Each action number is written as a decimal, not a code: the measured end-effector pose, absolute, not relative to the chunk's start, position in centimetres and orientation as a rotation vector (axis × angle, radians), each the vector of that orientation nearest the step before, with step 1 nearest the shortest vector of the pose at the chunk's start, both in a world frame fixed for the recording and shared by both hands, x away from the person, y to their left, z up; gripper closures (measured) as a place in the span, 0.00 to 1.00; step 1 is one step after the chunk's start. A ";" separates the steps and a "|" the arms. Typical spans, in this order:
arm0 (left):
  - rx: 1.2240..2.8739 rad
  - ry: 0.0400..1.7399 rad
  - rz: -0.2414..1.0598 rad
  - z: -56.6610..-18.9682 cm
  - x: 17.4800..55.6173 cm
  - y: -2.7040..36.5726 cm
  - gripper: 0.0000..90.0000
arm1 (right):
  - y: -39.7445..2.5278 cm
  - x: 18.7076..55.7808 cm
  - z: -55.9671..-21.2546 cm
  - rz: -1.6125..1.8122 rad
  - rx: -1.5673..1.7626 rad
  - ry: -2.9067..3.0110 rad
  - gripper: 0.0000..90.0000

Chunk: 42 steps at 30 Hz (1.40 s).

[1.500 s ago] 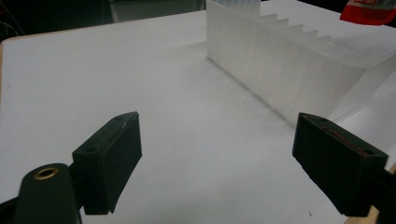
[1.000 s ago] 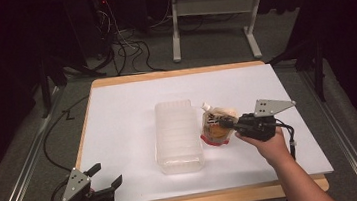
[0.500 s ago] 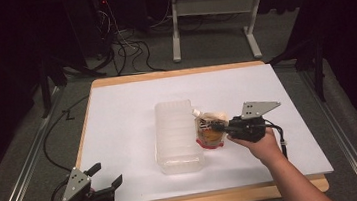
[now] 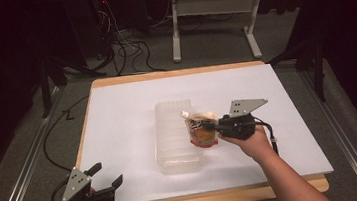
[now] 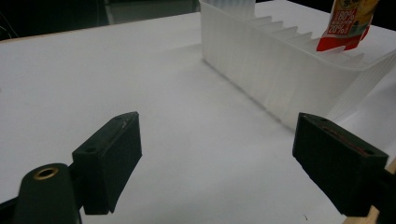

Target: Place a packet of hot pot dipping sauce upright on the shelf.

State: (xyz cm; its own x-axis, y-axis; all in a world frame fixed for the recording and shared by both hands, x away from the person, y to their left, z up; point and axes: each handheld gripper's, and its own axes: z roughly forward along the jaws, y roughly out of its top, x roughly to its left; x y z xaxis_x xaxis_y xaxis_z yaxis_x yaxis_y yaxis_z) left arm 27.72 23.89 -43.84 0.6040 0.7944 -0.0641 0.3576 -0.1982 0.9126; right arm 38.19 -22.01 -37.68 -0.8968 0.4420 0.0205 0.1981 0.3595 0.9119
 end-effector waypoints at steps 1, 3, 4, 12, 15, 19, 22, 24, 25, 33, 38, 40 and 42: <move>1.796 0.937 0.527 -43.9 27.7 23.9 0.18 | -21.9 38.2 -37.7 1.557 0.570 2.392 1.00; 1.798 0.935 0.524 -43.9 27.7 23.8 0.18 | -21.6 38.2 -37.6 1.550 0.569 2.397 1.00; 1.799 0.933 0.525 -43.8 27.7 23.8 0.18 | -21.4 38.3 -37.6 1.543 0.569 2.402 1.00; 1.798 0.931 0.525 -43.8 27.7 23.8 0.18 | -19.9 38.7 -37.9 1.543 0.556 2.416 1.00; 1.797 0.930 0.522 -43.8 27.8 23.8 0.18 | -19.4 38.7 -38.0 1.552 0.547 2.417 1.00; 1.798 0.930 0.522 -43.8 27.8 23.8 0.18 | -19.0 38.8 -38.1 1.550 0.548 2.423 1.00; 1.799 0.928 0.521 -43.8 27.7 23.7 0.18 | -18.4 38.8 -38.2 1.556 0.551 2.426 1.00; 1.793 0.929 0.524 -43.8 27.7 23.7 0.18 | -18.0 38.8 -38.2 1.554 0.551 2.429 1.00; 1.794 0.927 0.524 -43.7 27.7 23.7 0.18 | -17.9 38.9 -38.3 1.553 0.545 2.429 1.00; 1.791 0.926 0.519 -43.7 27.7 23.7 0.18 | -16.8 38.9 -38.7 1.573 0.570 2.431 1.00; 1.785 0.929 0.519 -43.8 27.7 23.8 0.18 | -16.4 39.1 -39.0 1.582 0.570 2.433 1.00; 1.786 0.928 0.520 -43.8 27.7 23.8 0.18 | -16.1 39.1 -39.3 1.589 0.586 2.429 1.00; 1.786 0.926 0.521 -43.7 27.7 23.7 0.18 | -16.0 39.1 -39.4 1.589 0.590 2.430 1.00</move>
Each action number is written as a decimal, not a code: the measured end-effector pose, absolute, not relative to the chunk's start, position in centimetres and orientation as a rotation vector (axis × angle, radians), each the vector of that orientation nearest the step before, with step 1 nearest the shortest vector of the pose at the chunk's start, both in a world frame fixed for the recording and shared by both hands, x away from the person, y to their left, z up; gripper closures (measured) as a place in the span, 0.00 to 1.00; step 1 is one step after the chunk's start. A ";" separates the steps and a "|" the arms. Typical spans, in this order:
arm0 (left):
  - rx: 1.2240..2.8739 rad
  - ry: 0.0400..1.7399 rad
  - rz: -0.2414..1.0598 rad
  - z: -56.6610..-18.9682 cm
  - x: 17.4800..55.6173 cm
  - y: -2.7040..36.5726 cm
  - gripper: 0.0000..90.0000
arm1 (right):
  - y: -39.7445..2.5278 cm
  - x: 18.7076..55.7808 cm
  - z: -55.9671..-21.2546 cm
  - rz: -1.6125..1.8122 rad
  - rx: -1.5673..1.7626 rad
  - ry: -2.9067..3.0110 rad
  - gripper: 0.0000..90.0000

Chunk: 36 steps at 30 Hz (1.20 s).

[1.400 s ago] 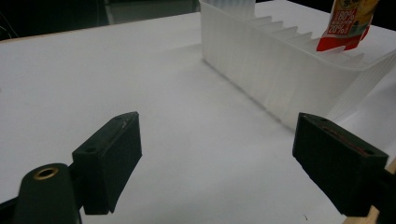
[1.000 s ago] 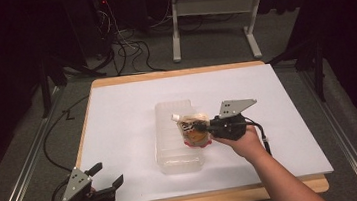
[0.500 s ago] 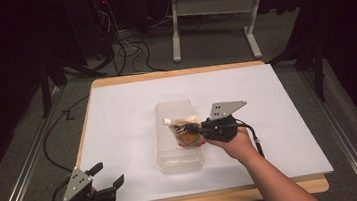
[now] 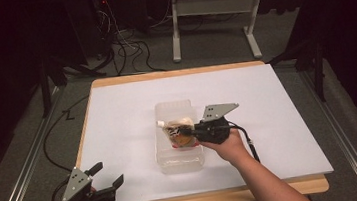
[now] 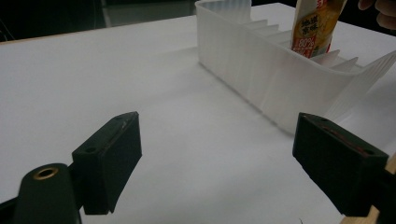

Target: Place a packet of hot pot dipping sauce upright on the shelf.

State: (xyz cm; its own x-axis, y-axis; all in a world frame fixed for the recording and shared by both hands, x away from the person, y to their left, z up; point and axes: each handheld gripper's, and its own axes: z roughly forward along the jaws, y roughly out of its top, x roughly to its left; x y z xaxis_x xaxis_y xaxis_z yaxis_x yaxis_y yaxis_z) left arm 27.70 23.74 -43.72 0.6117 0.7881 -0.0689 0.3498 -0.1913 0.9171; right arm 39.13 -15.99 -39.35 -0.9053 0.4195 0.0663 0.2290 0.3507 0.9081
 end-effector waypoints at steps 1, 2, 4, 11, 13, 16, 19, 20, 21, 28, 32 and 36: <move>1.788 0.925 0.522 -43.7 27.7 23.7 0.18 | -15.8 39.2 -39.5 1.595 0.591 2.426 1.00; 1.787 0.926 0.522 -43.7 27.8 23.7 0.18 | -15.8 39.2 -39.6 1.594 0.594 2.425 1.00; 1.790 0.925 0.521 -43.7 27.8 23.6 0.18 | -15.7 39.3 -39.6 1.597 0.594 2.421 1.00; 1.785 0.927 0.521 -43.7 27.8 23.6 0.18 | -15.5 39.3 -39.7 1.604 0.620 2.407 1.00; 1.786 0.925 0.524 -43.7 27.7 23.6 0.18 | -15.5 39.3 -39.7 1.605 0.625 2.403 1.00; 1.784 0.923 0.523 -43.7 27.8 23.5 0.18 | -15.4 39.2 -39.8 1.604 0.626 2.395 1.00; 1.788 0.917 0.523 -43.6 27.8 23.5 0.18 | -15.3 39.2 -39.9 1.616 0.631 2.384 1.00; 1.788 0.917 0.523 -43.6 27.8 23.5 0.18 | -15.4 39.1 -39.9 1.614 0.640 2.384 1.00; 1.787 0.916 0.521 -43.6 27.9 23.4 0.18 | -15.4 39.1 -40.0 1.620 0.642 2.381 1.00; 1.794 0.910 0.518 -43.7 28.1 23.2 0.18 | -15.5 39.3 -40.5 1.641 0.662 2.354 1.00; 1.796 0.913 0.518 -43.7 28.1 23.3 0.18 | -15.6 39.3 -41.0 1.646 0.680 2.359 1.00; 1.794 0.913 0.521 -43.7 28.0 23.3 0.18 | -15.5 39.3 -41.2 1.635 0.671 2.364 1.00</move>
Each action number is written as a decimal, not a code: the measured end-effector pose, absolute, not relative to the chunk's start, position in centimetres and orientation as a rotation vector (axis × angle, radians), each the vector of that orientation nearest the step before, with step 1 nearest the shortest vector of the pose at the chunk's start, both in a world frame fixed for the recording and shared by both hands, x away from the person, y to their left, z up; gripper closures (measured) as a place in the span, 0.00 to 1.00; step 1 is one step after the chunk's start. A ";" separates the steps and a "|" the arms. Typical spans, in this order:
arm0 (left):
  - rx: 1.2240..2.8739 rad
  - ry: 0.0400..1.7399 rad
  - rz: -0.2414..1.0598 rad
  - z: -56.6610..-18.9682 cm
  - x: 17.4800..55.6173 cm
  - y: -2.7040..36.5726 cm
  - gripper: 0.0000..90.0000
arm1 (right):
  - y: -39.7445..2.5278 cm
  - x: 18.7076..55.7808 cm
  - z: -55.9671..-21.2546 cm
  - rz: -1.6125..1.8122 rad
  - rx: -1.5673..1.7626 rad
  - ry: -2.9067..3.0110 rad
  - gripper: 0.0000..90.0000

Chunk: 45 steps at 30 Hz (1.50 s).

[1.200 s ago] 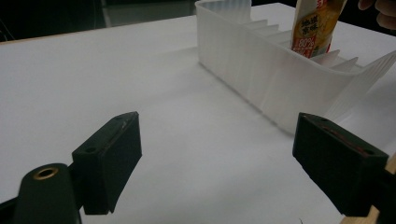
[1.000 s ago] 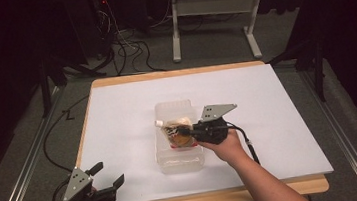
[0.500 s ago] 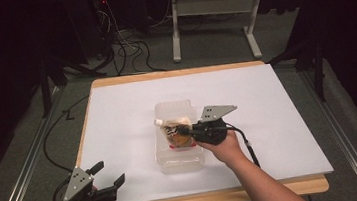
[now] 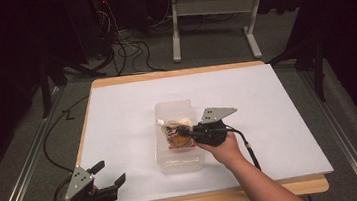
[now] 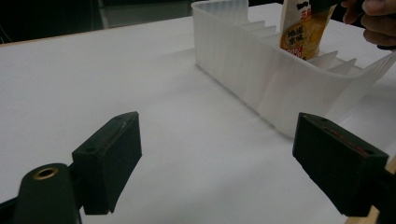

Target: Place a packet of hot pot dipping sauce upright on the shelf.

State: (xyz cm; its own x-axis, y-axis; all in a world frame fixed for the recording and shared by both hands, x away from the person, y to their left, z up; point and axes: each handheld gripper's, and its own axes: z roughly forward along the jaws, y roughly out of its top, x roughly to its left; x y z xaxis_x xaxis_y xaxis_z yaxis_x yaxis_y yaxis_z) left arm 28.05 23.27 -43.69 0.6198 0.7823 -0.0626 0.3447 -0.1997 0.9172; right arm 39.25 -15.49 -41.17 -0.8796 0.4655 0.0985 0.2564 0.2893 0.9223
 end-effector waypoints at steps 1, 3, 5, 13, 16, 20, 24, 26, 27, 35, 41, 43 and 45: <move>1.793 0.914 0.520 -43.7 28.0 23.2 0.18 | -15.5 39.2 -41.2 1.627 0.679 2.368 1.00; 1.797 0.912 0.520 -43.7 28.0 23.2 0.18 | -15.4 39.2 -41.5 1.613 0.675 2.373 1.00; 1.797 0.910 0.521 -43.7 28.0 23.2 0.18 | -15.4 39.2 -41.9 1.608 0.686 2.382 1.00; 1.797 0.914 0.516 -43.8 28.1 23.3 0.18 | -15.7 39.0 -42.7 1.591 0.701 2.403 1.00; 1.799 0.913 0.519 -43.7 28.1 23.3 0.18 | -16.2 39.0 -43.0 1.598 0.719 2.397 0.99; 1.800 0.913 0.516 -43.7 28.1 23.3 0.18 | -16.7 38.8 -43.2 1.596 0.728 2.397 0.99; 1.802 0.911 0.514 -43.8 28.2 23.2 0.18 | -16.8 38.6 -43.4 1.587 0.710 2.406 0.99; 1.805 0.909 0.514 -43.8 28.2 23.1 0.18 | -16.7 38.5 -43.4 1.583 0.705 2.405 0.99; 1.805 0.909 0.515 -43.8 28.1 23.1 0.18 | -16.7 38.5 -43.4 1.582 0.707 2.405 0.99; 1.806 0.910 0.514 -43.8 28.2 23.1 0.18 | -16.5 38.5 -43.2 1.579 0.709 2.410 0.89; 1.806 0.911 0.515 -43.8 28.2 23.1 0.18 | -16.5 38.4 -42.8 1.597 0.759 2.381 0.55; 1.808 0.911 0.514 -43.8 28.2 23.1 0.18 | -16.6 38.3 -42.5 1.608 0.757 2.366 0.45; 1.811 0.909 0.514 -43.8 28.2 23.1 0.18 | -16.7 38.2 -42.1 1.627 0.758 2.354 0.35</move>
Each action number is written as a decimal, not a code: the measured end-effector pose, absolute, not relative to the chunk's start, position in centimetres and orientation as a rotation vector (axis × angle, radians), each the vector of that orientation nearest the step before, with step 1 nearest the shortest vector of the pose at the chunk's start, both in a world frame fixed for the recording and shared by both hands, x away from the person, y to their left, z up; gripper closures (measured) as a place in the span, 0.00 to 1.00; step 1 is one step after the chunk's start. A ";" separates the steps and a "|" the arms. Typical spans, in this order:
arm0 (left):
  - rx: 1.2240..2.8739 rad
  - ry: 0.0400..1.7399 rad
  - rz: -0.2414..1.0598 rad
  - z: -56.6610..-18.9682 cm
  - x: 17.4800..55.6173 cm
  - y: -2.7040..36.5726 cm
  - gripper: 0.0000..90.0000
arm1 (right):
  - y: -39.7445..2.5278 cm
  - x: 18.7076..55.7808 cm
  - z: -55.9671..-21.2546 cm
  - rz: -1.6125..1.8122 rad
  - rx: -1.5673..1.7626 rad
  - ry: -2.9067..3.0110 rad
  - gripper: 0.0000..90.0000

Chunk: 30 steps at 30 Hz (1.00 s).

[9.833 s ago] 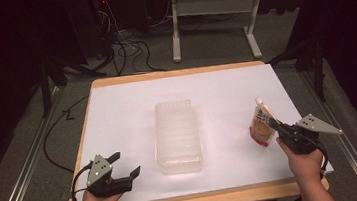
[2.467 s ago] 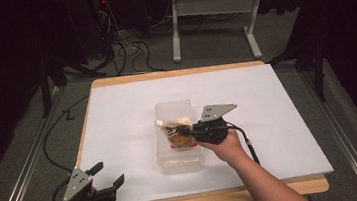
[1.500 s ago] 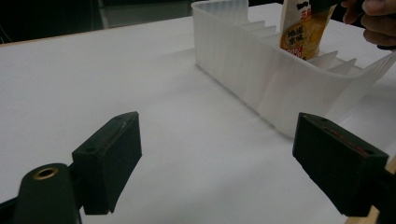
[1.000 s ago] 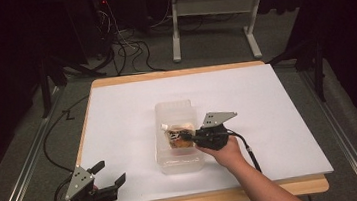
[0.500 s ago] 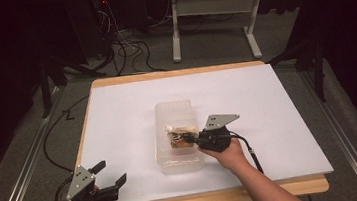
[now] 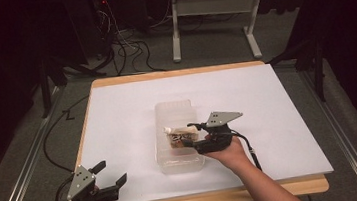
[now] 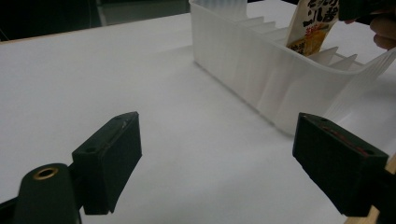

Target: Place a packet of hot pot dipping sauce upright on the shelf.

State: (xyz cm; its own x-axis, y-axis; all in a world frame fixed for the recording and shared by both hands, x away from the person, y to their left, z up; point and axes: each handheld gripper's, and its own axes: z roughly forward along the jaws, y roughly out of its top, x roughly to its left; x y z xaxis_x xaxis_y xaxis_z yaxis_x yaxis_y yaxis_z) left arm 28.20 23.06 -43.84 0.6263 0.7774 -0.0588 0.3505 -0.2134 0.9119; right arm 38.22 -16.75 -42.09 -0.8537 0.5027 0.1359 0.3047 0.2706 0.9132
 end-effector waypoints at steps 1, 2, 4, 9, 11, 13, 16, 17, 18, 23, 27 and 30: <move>1.810 0.910 0.513 -43.8 28.2 23.1 0.18 | -16.8 38.1 -41.9 1.613 0.769 2.331 0.26; 1.811 0.910 0.514 -43.8 28.2 23.1 0.18 | -16.9 38.0 -41.8 1.594 0.764 2.310 0.22; 1.811 0.910 0.514 -43.8 28.2 23.1 0.18 | -17.0 37.9 -41.7 1.590 0.760 2.301 0.20; 1.812 0.914 0.521 -43.8 28.6 22.8 0.18 | -19.4 37.2 -40.9 1.580 0.824 2.220 0.19; 1.812 0.914 0.519 -43.8 28.8 22.6 0.18 | -20.7 36.9 -40.7 1.563 0.843 2.190 0.19; 1.813 0.913 0.515 -43.8 29.2 22.2 0.17 | -22.2 36.5 -40.5 1.552 0.874 2.159 0.19; 1.827 0.900 0.507 -43.8 29.7 21.6 0.17 | -24.5 35.8 -40.4 1.522 0.921 2.109 0.18; 1.829 0.897 0.502 -43.8 29.8 21.4 0.17 | -25.5 35.4 -40.5 1.509 0.951 2.088 0.17; 1.829 0.897 0.502 -43.8 29.8 21.4 0.17 | -25.5 35.4 -40.5 1.509 0.951 2.088 0.17; 1.855 0.857 0.475 -44.0 30.7 20.0 0.17 | -30.5 32.9 -41.3 1.423 1.078 1.972 0.10; 1.875 0.838 0.463 -44.2 31.0 19.4 0.17 | -33.3 30.8 -42.7 1.400 1.150 1.881 0.10; 1.885 0.823 0.460 -44.2 31.3 19.0 0.17 | -35.2 30.0 -44.1 1.405 1.249 1.836 0.11</move>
